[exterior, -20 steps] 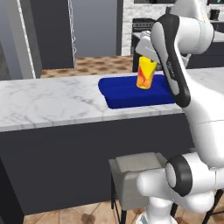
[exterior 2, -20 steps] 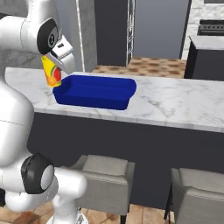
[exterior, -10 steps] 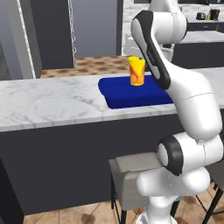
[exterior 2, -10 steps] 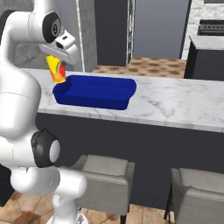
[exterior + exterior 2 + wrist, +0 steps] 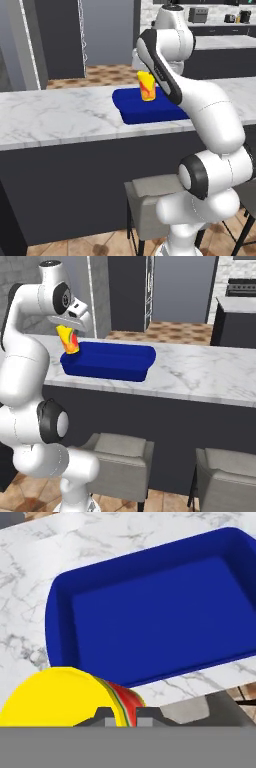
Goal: There is a tray on the dining counter. Grab the cup, mug, and pitcher and place them on the tray. The pitcher may be placed next to the tray if it cannot fit the tray.
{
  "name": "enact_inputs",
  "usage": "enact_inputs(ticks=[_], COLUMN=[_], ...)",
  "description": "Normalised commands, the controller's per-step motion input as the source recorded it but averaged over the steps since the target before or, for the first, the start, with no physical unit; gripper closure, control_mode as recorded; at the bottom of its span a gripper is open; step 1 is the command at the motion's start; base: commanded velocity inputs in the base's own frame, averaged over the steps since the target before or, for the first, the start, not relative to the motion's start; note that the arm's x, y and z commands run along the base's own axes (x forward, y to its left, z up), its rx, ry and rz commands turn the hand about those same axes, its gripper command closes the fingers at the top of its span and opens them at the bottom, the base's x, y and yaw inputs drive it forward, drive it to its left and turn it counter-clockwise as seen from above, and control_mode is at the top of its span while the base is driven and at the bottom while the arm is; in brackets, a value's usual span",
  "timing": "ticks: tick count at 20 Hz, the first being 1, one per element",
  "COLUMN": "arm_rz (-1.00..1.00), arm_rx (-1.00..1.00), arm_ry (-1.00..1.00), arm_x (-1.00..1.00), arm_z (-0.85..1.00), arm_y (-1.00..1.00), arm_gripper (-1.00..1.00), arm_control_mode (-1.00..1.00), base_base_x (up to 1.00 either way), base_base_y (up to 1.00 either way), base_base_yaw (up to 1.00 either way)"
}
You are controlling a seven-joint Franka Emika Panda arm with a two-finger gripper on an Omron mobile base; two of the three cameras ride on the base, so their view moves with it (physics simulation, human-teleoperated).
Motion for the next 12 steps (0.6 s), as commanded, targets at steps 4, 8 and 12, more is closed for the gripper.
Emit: enact_inputs(ticks=[4, 8, 12], arm_rz=[0.08, 0.05, 0.02], arm_rx=[0.0, 0.0, 0.0], arm_ry=[-0.2, -0.05, 0.0], arm_x=[0.23, 0.31, 0.32], arm_z=[-0.08, -0.24, -0.24], arm_y=[0.0, 0.0, 0.0], arm_gripper=[1.0, 1.0, 1.0], arm_control_mode=[-1.0, -1.0, -1.0], base_base_x=[0.0, 0.0, 0.0], base_base_y=[0.0, 0.0, 0.0], base_base_yaw=[0.0, 0.0, 0.0])
